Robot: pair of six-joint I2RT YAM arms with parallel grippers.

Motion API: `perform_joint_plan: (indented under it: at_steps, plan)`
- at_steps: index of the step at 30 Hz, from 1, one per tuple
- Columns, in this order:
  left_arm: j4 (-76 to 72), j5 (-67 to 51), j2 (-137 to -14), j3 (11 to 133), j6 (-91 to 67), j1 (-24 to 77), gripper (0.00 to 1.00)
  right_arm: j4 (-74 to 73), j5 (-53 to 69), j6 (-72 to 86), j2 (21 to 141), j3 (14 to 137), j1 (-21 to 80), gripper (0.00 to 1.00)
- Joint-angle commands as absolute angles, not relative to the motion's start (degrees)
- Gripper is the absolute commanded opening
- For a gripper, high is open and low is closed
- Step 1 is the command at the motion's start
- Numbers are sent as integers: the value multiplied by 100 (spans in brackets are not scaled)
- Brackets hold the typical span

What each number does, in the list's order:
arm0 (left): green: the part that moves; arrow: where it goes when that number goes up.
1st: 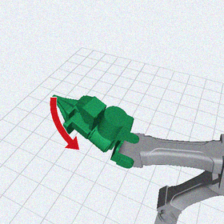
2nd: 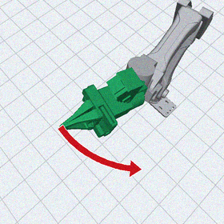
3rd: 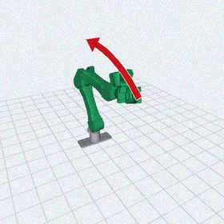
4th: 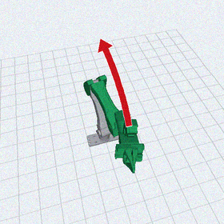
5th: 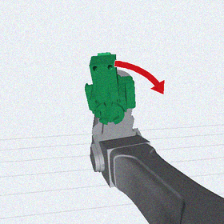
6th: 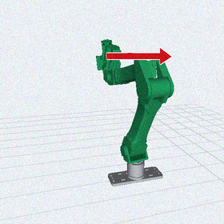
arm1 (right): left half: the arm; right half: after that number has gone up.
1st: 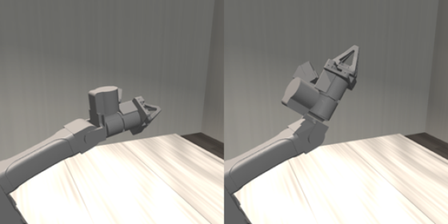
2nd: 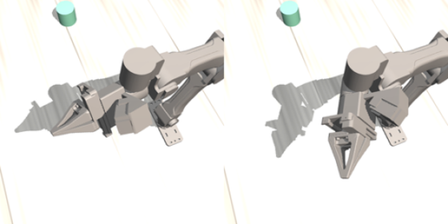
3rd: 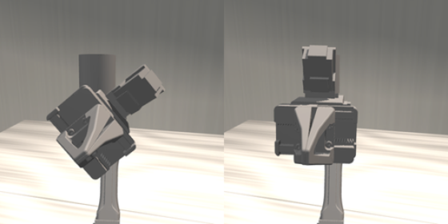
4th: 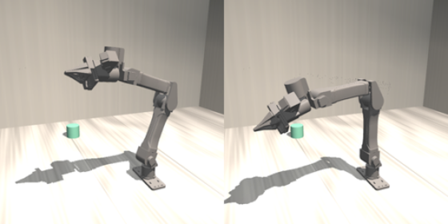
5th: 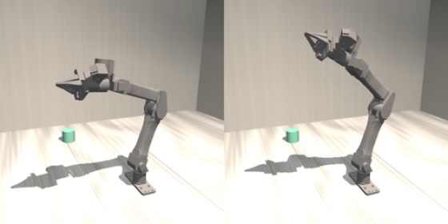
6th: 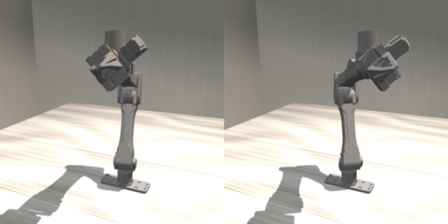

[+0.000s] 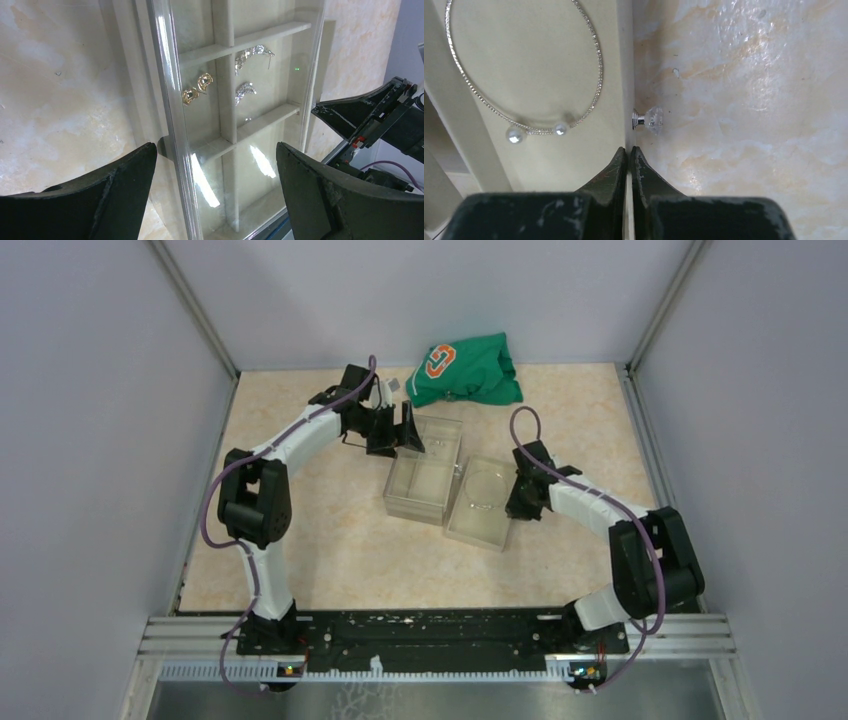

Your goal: Organize the mixed jewelry

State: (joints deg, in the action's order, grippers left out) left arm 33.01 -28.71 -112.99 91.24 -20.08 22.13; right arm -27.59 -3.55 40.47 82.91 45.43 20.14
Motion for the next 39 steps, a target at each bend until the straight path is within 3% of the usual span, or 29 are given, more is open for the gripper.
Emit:
perform_joint_plan:
  at_steps: [1,39]
  plan:
    - [3067,-3092,-11347,9132,-2045,2254,95,-2788,-720,3761,8384,4972,2065,0]
    - [3129,-3189,-11338,9136,-1936,2258,94,-2558,-571,3579,9115,5866,2267,0]
